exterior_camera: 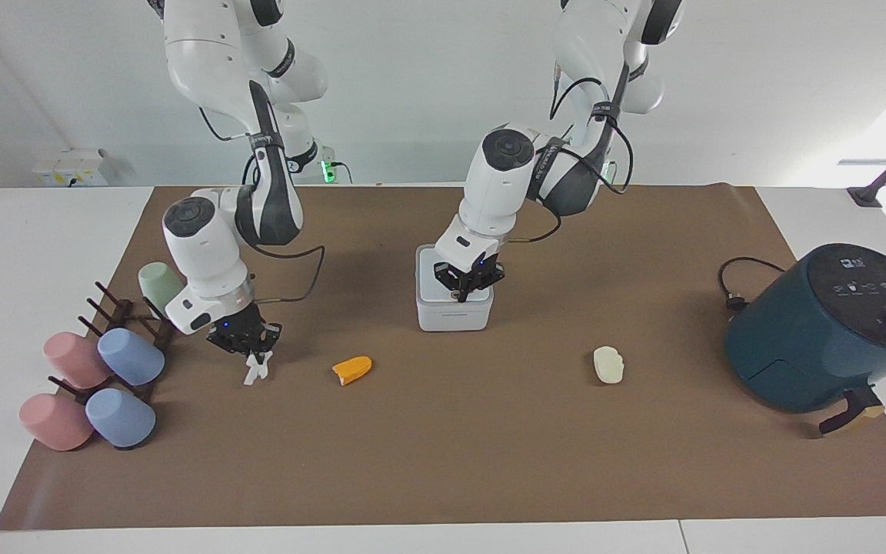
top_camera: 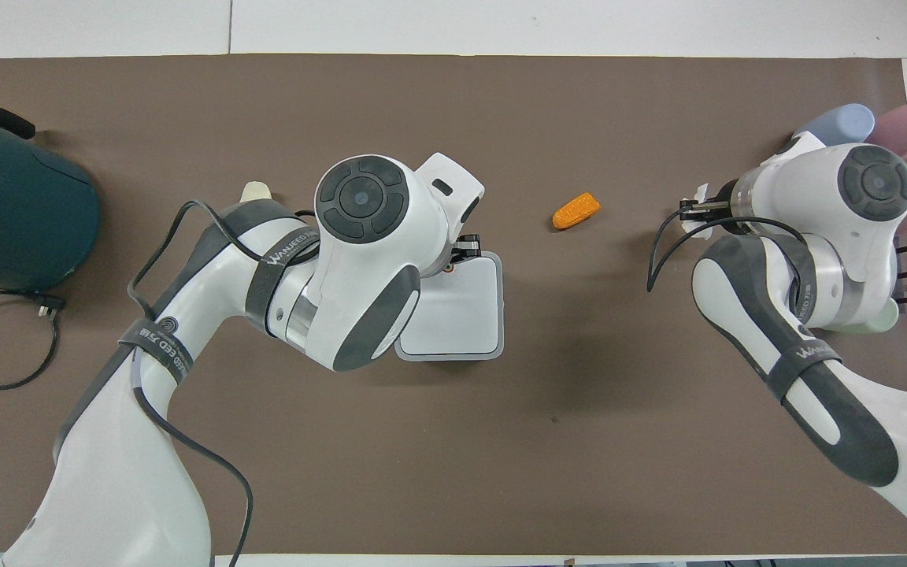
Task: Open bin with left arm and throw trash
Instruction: 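Open the bin lid with the left gripper while the right gripper grasps the tissue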
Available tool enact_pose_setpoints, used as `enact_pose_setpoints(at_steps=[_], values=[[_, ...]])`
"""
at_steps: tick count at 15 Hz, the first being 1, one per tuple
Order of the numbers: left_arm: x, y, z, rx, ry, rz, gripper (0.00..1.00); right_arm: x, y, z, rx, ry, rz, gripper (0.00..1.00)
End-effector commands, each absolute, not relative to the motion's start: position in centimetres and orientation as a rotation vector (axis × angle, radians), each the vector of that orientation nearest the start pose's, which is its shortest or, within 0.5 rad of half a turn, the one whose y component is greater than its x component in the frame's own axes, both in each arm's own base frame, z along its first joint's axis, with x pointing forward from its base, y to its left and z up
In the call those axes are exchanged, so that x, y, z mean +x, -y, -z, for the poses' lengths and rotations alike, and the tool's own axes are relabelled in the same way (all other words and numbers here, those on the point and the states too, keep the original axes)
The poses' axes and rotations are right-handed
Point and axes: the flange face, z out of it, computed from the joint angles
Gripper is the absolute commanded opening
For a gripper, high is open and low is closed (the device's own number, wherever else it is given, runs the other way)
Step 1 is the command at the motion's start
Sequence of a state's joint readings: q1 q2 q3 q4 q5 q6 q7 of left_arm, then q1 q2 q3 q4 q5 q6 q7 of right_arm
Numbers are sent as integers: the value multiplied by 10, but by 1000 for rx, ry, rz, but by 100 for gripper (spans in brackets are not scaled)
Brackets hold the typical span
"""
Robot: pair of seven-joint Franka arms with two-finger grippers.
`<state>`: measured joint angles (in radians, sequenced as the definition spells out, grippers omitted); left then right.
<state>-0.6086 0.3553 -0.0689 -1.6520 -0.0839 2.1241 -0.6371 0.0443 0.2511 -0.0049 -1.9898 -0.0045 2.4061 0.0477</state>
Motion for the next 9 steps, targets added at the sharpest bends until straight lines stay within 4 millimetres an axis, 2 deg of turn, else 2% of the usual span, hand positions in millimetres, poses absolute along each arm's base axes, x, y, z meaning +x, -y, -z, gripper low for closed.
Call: enact_pose_setpoints(at_steps=[1,3,5,6,7,9], values=[[510,424,-403,-3297,16,54,0,597,-31,-427,-3116,-2,243,0],[510,423,-401,-3295,10,54,0,589,-31,-458,-3117,-6,236,0],[504,425,-392,-3285,-9,51,0,574,-30,-487,-3119,-5,220,0],[497,430,-385,-3284,-26,53,0,568,-30,-494,-3122,-7,196,0],[493,431,-378,-3284,-30,59,0,565,-33,-494,-3124,0,172,0],[492,430,-376,-3282,-33,61,0,562,-36,-492,-3125,12,155,0]])
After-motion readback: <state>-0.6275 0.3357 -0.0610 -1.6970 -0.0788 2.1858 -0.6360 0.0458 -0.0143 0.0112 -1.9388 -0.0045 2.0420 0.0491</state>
